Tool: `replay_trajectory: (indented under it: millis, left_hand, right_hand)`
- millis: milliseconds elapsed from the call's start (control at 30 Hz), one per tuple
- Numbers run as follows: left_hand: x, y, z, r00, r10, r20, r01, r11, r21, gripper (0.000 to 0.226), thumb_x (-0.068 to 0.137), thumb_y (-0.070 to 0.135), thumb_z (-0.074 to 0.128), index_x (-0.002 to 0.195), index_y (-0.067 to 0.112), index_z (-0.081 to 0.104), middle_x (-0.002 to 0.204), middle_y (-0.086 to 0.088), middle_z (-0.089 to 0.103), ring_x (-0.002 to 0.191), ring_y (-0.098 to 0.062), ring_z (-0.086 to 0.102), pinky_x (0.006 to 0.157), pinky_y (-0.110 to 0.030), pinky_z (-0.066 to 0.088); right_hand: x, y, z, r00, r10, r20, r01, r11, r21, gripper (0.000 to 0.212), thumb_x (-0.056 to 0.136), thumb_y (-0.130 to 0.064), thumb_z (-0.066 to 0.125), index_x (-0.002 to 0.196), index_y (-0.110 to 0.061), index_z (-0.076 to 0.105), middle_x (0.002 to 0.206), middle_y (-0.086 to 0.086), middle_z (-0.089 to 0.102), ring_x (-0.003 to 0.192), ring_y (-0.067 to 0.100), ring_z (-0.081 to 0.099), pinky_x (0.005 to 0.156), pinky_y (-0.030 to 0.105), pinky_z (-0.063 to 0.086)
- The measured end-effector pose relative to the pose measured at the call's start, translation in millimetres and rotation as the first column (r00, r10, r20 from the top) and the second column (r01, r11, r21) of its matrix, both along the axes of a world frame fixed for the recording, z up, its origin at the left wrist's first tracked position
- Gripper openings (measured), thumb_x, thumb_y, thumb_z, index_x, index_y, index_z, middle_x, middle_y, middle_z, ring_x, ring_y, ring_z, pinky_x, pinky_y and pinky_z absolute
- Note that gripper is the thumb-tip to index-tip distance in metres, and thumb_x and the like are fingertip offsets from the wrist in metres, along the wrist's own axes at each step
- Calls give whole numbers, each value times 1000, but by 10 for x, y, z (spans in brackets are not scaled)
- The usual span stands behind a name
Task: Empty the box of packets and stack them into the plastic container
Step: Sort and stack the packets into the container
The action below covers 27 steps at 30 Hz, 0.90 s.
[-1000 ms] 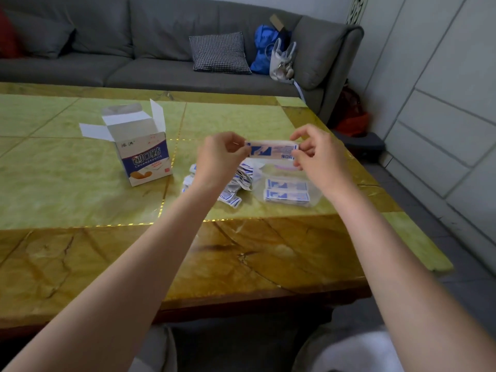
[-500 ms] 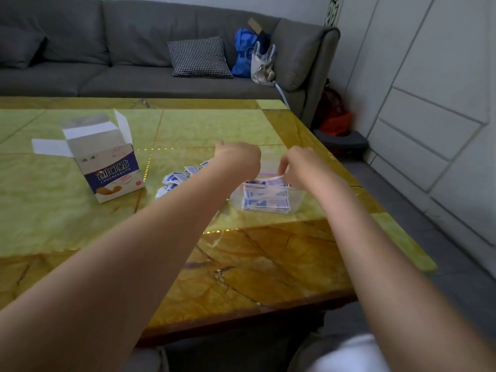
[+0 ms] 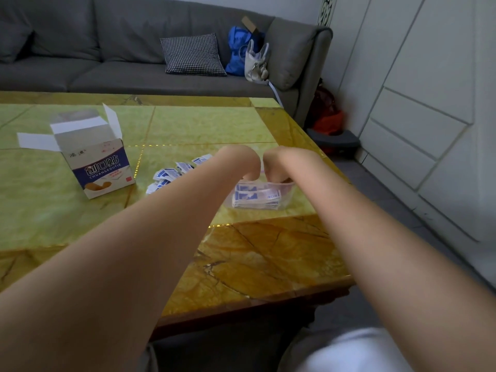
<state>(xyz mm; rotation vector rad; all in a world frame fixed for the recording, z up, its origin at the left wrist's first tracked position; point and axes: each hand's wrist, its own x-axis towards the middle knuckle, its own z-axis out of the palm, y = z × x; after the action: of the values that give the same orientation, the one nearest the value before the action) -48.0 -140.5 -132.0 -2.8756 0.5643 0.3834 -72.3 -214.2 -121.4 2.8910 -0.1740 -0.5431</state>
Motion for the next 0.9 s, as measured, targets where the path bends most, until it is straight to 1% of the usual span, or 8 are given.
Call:
replay_trajectory:
  millis: [100, 233, 367, 500, 667, 733, 800, 900]
  left_hand:
    - [40, 19, -43, 1000, 18, -10, -18, 999, -44, 33, 93, 11, 35, 60, 9, 39, 64, -2, 39, 63, -18, 42, 73, -26, 36]
    - [38, 44, -86, 1000, 25, -7, -26, 998, -53, 33, 93, 10, 33, 59, 9, 37, 64, -3, 37, 70, -20, 42, 73, -26, 35]
    - [71, 56, -103, 999, 25, -27, -26, 998, -53, 33, 94, 14, 33, 62, 10, 38, 64, -2, 36, 55, -14, 35, 72, -26, 34]
    - [131, 73, -99, 995, 52, -85, -60, 994, -90, 27, 96, 21, 34, 75, 7, 45, 65, -1, 39, 54, -14, 35, 73, -26, 34]
    - [87, 82, -46, 996, 47, -80, -53, 996, -73, 35, 97, 22, 32, 67, 8, 45, 67, -2, 42, 55, -15, 38, 69, -26, 37]
    - [80, 118, 32, 987, 69, -145, -93, 982, -165, 33, 97, 25, 34, 95, 3, 57, 84, -6, 58, 62, -17, 50, 81, -29, 45]
    - [62, 200, 194, 969, 64, -238, -148, 922, -358, 38, 98, 23, 36, 121, -2, 50, 105, -13, 66, 62, -17, 58, 93, -34, 47]
    - [31, 442, 438, 989, 48, -139, -119, 819, -561, 34, 97, 16, 38, 117, -7, 51, 109, -15, 68, 67, -17, 65, 82, -30, 49]
  right_hand:
    - [41, 14, 6, 998, -11, -65, 9, 999, -43, 21, 87, 1, 50, 67, -4, 43, 69, 9, 41, 55, 20, 43, 49, 26, 35]
    - [78, 17, -27, 996, -9, -89, 5, 999, -46, 14, 91, -1, 37, 80, -4, 45, 70, 8, 40, 56, 19, 41, 50, 25, 34]
    - [130, 10, -78, 993, -6, -115, 3, 1000, -24, 18, 91, -4, 35, 76, -6, 44, 71, 8, 40, 57, 19, 39, 52, 26, 33]
    - [141, -6, -76, 991, -18, -134, 20, 1000, 12, 19, 91, -5, 35, 75, -6, 45, 71, 8, 40, 58, 19, 39, 53, 27, 33]
    - [44, 67, 41, 992, -62, -106, 67, 997, 42, 18, 94, -6, 36, 106, -6, 50, 72, 9, 44, 58, 18, 42, 53, 25, 36]
    - [4, 105, 157, 996, -83, -32, 86, 991, 104, 28, 95, -5, 36, 117, 1, 53, 84, 14, 57, 70, 23, 56, 65, 29, 48]
    - [-22, 155, 301, 994, -77, 82, 61, 982, 177, 29, 95, -4, 37, 117, 9, 51, 101, 22, 61, 80, 29, 62, 82, 37, 53]
    - [-82, 348, 444, 954, -43, 295, -52, 950, 307, 23, 94, -5, 37, 100, 5, 57, 85, 18, 59, 68, 27, 63, 69, 36, 55]
